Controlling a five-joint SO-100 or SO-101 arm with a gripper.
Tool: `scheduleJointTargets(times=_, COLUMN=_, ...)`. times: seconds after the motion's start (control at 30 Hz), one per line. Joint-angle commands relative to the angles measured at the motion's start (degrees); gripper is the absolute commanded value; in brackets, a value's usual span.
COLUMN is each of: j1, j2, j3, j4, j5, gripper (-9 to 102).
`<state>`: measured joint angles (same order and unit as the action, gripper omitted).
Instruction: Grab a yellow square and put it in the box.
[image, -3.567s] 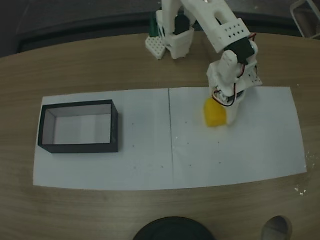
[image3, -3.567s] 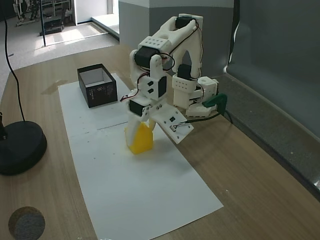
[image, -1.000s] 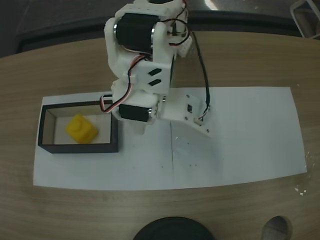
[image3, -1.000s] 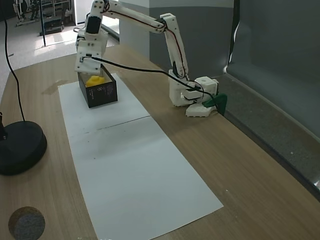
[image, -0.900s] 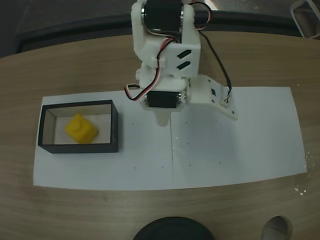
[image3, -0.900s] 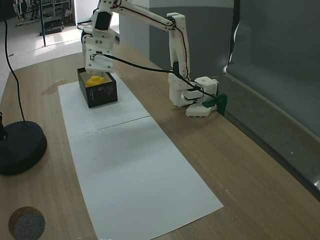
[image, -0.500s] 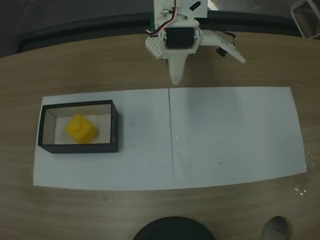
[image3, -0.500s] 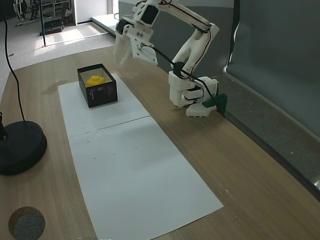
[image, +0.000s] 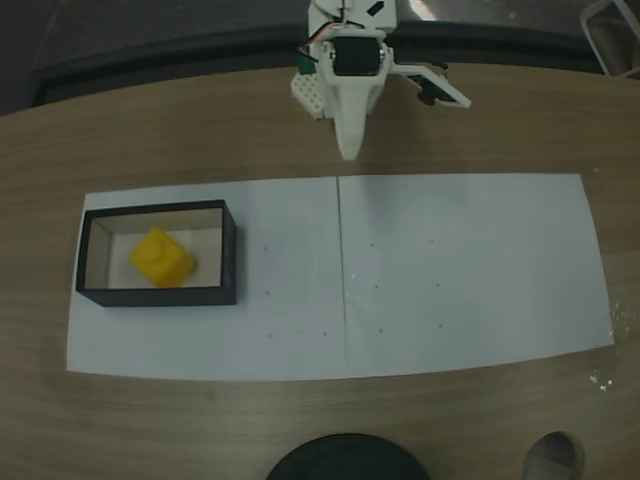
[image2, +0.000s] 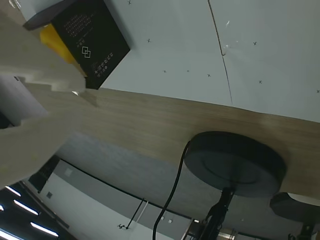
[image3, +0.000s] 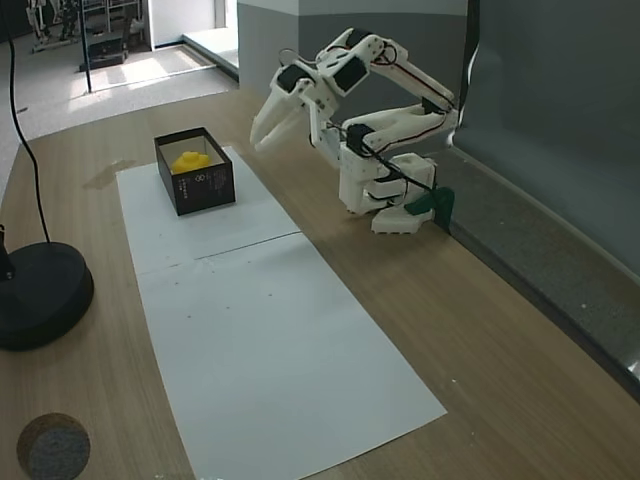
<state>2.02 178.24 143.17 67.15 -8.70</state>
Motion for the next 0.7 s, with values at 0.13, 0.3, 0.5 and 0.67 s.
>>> scheduleJointTargets(times=0.13, j1=0.4, j2=7.2, j3=8.4, j4=-7.8, j5=-0.1, gripper=0)
scheduleJointTargets(times=0.3, j1=4.1, j2=11.7, j3=15.5, j4=-13.2, j5=-0.1, gripper=0)
scheduleJointTargets(times=0.5, j1=4.7, j2=18.6, j3=25.3, j4=-14.8, j5=0.4, gripper=0)
scheduleJointTargets(times=0.67, j1=4.7, j2=20.9, j3=29.8, j4=-14.2, j5=0.5, gripper=0)
